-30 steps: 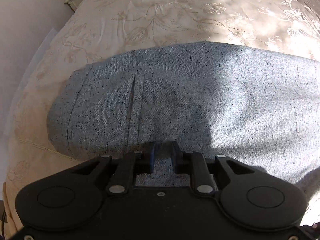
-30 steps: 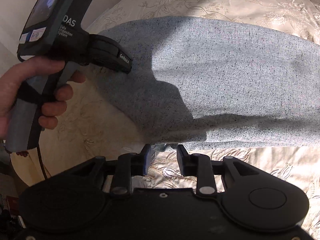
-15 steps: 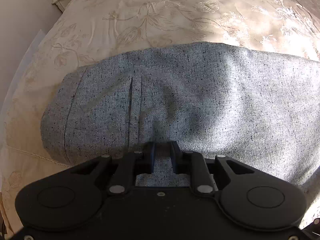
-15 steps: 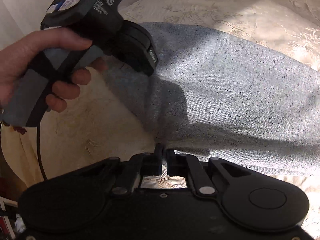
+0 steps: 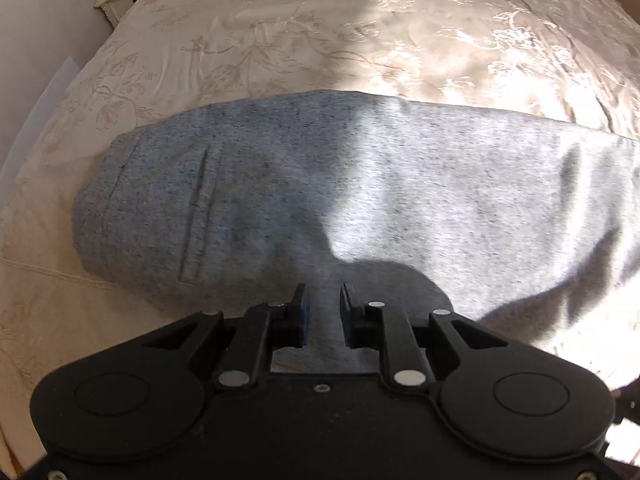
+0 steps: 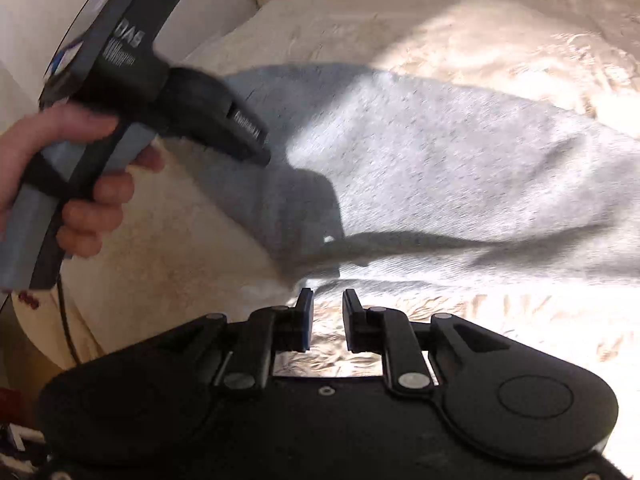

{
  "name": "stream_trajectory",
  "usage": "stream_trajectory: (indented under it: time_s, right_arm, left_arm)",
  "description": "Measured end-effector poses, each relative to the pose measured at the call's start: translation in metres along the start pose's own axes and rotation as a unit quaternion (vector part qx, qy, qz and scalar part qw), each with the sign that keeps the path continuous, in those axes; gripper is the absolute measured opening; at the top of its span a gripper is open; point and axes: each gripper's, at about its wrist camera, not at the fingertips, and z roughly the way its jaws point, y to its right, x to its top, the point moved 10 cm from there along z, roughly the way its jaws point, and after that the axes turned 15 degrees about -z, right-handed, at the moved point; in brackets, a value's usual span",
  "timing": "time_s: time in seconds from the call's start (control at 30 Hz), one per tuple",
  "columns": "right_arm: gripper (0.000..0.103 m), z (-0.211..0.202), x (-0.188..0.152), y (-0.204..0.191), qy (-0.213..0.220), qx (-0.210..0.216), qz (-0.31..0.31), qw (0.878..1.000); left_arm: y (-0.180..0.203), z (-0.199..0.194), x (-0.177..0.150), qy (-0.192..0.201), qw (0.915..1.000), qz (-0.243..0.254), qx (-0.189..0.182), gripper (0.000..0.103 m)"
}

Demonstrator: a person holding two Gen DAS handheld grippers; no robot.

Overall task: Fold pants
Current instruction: 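Pinch the folded trousers with the left gripper and tug to straighten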

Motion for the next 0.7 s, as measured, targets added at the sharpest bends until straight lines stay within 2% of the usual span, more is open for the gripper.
stream_trajectory:
  time_s: [0.1, 0.17, 0.27, 0.33, 0.37, 0.5, 0.57, 0.7]
  right_arm:
    - [0.018, -0.011, 0.003, 0.041, 0.029, -0.064, 0.030, 0.997]
    - [0.020, -0.009, 0.004, 0.068, 0.033, -0.099, 0.048, 0.993]
    - [0.020, 0.006, -0.005, 0.095, 0.008, -0.115, 0.062, 0.991]
    - [0.016, 0.021, -0.029, 0.103, -0.038, -0.124, 0.050, 0.990]
    - [0.016, 0.028, -0.040, 0.107, -0.057, -0.124, 0.041, 0.990]
    - [0.016, 0.015, -0.048, 0.109, -0.059, -0.118, 0.019, 0.991]
    - [0.016, 0.004, -0.043, 0.115, -0.039, -0.121, 0.025, 0.992]
    - [0.021, -0.020, -0.030, 0.147, -0.004, -0.159, 0.051, 0.986]
  left_arm:
    - [0.033, -0.007, -0.018, 0.003, 0.9990, 0.023, -0.038, 0.027]
    - [0.050, -0.003, -0.029, -0.006, 0.9979, 0.038, -0.051, 0.028]
    - [0.058, 0.017, -0.051, -0.045, 0.9969, 0.049, -0.042, 0.028]
    - [0.053, 0.033, -0.072, -0.083, 0.9944, 0.060, -0.027, 0.028]
    - [0.052, 0.034, -0.076, -0.075, 0.9946, 0.065, -0.029, 0.028]
    - [0.050, 0.019, -0.069, -0.059, 0.9953, 0.068, -0.035, 0.028]
    - [0.048, 0.010, -0.056, -0.038, 0.9970, 0.060, -0.032, 0.027]
    - [0.051, 0.002, -0.022, 0.006, 0.9978, 0.062, -0.022, 0.028]
